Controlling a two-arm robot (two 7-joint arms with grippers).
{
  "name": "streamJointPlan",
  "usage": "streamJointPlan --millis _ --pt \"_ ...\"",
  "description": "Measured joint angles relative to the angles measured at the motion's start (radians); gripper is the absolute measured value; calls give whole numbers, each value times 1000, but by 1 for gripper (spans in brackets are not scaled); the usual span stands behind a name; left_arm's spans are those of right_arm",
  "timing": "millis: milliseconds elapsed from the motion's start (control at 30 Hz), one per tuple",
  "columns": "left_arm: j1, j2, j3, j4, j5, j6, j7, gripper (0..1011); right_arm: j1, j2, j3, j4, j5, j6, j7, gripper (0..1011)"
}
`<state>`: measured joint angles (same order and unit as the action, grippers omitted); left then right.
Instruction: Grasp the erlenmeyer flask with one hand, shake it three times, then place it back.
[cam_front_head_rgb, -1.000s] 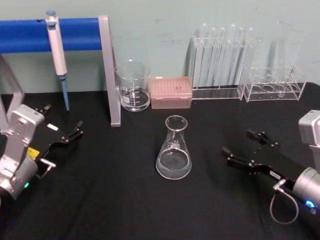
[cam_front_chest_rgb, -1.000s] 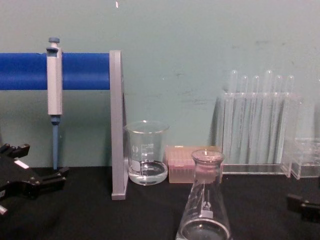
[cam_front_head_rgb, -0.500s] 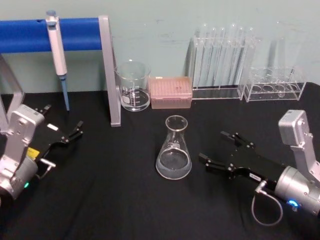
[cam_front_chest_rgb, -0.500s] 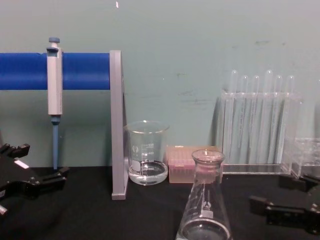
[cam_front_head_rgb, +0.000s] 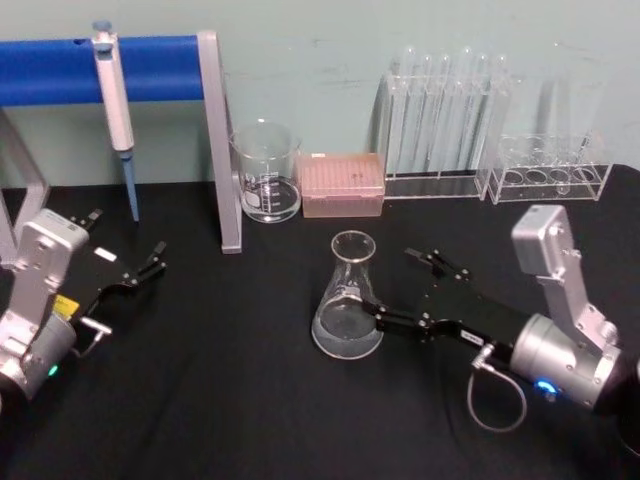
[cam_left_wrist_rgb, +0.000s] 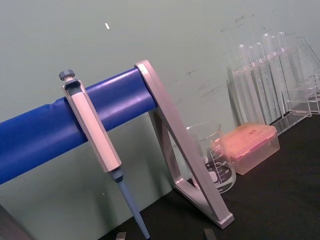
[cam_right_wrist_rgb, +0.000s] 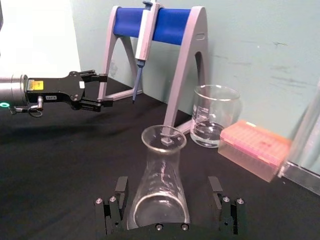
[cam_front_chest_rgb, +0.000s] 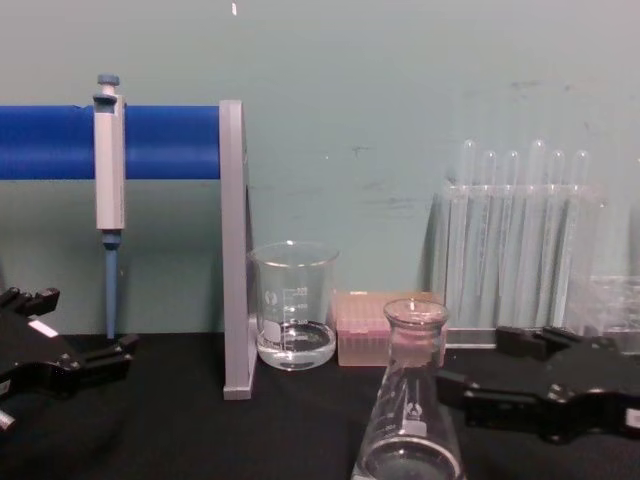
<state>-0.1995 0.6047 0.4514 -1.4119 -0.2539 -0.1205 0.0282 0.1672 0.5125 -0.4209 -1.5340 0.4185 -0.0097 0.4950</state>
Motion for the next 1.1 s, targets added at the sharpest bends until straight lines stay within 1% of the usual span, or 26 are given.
streamJointPlan --millis 100,133,200,333,767,1100 --pt "0 0 0 0 0 0 0 1001 25 -20 -15 21 -16 -1 10 1002" --pt "0 0 0 0 0 0 0 1001 25 -20 -15 21 -16 -1 10 1002" --pt "0 0 0 0 0 0 0 1001 42 -36 -26 36 -26 -2 16 1003" --pt "0 0 0 0 0 0 0 1001 59 -53 -35 55 -39 -5 18 1003" --pt "0 0 0 0 0 0 0 1001 104 -103 -47 116 -74 -13 8 1003" --pt "0 0 0 0 0 0 0 1001 132 -136 -57 157 -86 -17 10 1003"
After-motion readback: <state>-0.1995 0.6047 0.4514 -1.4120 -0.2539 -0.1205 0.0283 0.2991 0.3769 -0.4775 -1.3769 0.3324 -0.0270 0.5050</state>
